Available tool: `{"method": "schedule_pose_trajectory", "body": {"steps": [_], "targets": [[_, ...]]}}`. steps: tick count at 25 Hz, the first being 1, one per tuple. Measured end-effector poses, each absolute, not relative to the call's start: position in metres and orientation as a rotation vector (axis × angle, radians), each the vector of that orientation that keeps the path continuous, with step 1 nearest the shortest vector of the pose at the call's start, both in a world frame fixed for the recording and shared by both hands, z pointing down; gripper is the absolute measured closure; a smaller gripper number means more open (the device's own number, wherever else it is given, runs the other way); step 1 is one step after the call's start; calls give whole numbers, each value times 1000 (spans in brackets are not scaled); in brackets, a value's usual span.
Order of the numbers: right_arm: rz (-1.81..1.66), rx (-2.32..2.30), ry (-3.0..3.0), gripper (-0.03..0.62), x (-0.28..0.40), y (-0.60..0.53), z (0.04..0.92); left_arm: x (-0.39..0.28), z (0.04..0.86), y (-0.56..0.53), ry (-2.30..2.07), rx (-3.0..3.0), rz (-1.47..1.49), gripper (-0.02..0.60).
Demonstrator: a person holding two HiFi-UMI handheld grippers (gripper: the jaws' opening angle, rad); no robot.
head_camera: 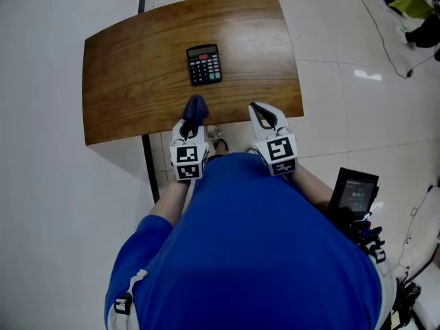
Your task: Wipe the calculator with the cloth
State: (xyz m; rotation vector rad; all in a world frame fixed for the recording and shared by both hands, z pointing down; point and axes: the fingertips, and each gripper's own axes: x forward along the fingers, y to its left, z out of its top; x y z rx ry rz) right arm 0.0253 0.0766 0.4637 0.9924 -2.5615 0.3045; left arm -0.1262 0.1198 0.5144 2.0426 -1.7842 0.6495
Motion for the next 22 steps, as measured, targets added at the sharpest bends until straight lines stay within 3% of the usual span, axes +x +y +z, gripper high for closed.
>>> {"method": "schedule_pose_trajectory", "body": {"steps": [15, 22], "targets": [[289, 963, -2610, 592, 55, 131, 448, -95, 484, 181, -1883, 2051, 635, 520], [238, 1069, -2585, 592, 37, 186, 428, -114, 476, 230, -1863, 2136, 541, 520]]}}
